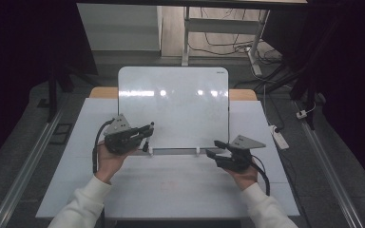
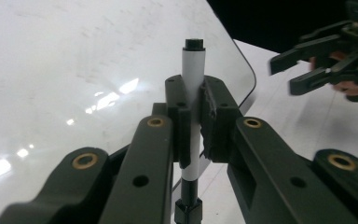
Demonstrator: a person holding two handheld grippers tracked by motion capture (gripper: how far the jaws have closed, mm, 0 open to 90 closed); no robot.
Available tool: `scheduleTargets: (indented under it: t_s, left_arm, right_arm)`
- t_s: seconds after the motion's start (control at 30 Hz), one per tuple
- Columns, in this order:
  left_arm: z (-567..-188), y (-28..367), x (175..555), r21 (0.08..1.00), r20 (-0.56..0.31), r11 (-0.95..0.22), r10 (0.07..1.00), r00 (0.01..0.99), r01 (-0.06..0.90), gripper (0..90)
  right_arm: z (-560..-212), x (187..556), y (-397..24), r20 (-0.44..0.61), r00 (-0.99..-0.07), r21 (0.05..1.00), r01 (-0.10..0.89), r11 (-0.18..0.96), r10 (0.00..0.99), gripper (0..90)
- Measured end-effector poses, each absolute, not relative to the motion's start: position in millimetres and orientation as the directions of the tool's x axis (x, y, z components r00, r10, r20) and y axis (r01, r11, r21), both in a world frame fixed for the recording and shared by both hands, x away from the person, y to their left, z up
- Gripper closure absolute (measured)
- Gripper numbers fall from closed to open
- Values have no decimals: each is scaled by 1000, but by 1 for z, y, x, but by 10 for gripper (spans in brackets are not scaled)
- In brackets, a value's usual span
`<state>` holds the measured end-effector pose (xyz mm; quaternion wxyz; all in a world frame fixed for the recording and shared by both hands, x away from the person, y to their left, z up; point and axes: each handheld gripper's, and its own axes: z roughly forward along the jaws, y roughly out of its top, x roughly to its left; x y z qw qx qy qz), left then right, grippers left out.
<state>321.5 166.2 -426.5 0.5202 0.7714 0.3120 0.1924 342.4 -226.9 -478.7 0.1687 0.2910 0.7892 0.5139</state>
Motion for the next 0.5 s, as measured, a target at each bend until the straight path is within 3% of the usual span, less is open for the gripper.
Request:
scheduleTargets:
  t_s: [0.3,0.5]
  left_arm:
    - [-426,176,324,925,-43,-240,704,708,295,820]
    - [-424,178,326,925,-51,-234,706,706,300,820]
  right_arm:
    - [-489,330,-284,-35,-684,906,286,311,729,450]
    - [-491,332,-288,-72,-677,900,273,341,732,451]
